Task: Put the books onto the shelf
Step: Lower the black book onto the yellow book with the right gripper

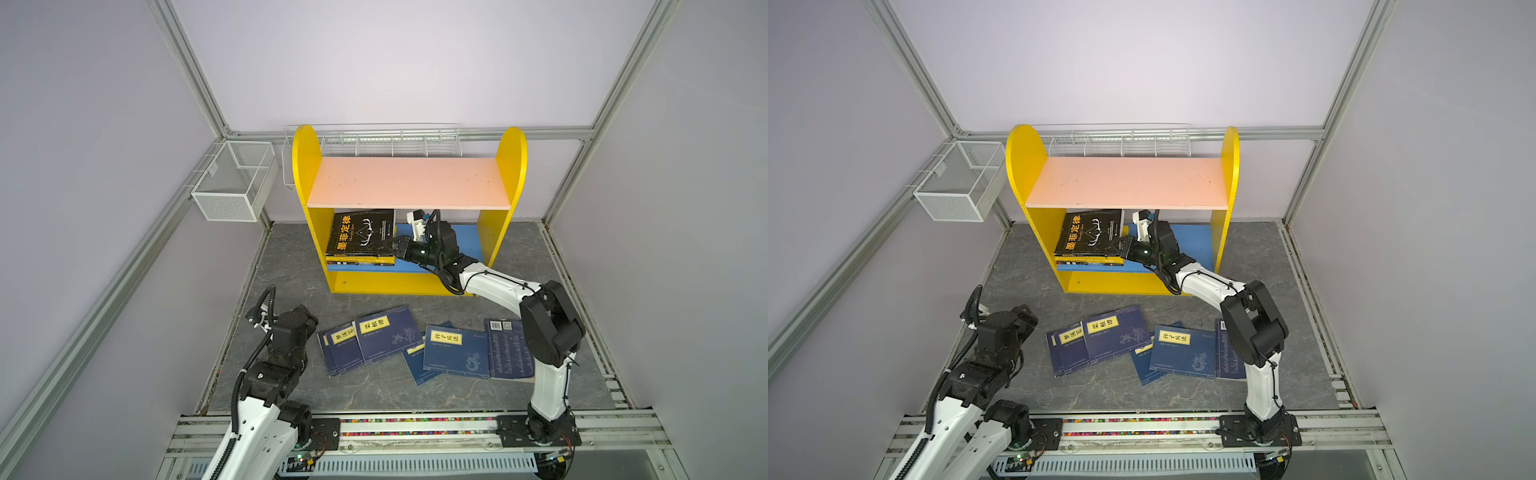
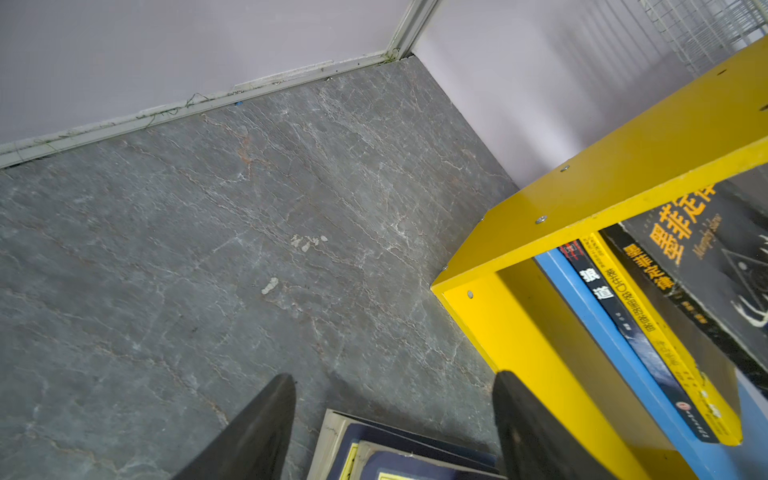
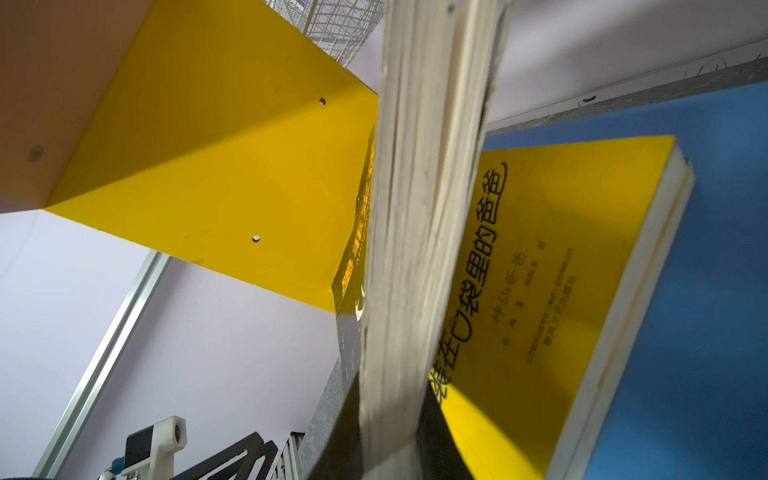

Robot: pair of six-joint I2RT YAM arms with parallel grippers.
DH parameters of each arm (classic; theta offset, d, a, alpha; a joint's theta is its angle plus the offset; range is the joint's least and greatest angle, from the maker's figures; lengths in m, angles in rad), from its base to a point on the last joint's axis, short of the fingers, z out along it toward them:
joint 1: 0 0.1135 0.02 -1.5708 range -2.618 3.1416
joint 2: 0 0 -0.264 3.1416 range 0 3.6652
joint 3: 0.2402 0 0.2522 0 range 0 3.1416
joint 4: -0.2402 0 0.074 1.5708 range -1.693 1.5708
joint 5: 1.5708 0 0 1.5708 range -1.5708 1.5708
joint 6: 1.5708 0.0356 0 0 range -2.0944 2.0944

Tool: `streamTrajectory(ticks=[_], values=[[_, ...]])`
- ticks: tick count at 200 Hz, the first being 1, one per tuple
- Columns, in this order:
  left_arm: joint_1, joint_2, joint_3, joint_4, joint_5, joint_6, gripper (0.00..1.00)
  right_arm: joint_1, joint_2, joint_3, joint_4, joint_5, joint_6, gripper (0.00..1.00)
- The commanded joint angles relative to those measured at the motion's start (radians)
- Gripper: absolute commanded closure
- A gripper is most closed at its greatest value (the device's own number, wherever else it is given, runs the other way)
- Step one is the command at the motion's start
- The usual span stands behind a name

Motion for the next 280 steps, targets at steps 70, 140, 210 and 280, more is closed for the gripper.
streamTrajectory(ticks=[70,140,210,280], values=[[0.011,-0.016,0.006,-0.060,-0.029,0.033,0.24,0.011,0.046,0.078,0.019,-0.077,0.025,0.89],[0.011,-0.016,0.001,-0.055,-0.023,0.028,0.24,0.011,0.022,0.053,0.013,-0.090,0.032,0.89],[0.011,-0.016,0.002,-0.054,-0.023,0.030,0.24,0.010,0.006,0.017,0.038,-0.097,0.047,0.90],[0.011,-0.013,0.002,-0.052,-0.019,0.029,0.24,0.011,-0.010,0.001,0.053,-0.101,0.055,0.92]])
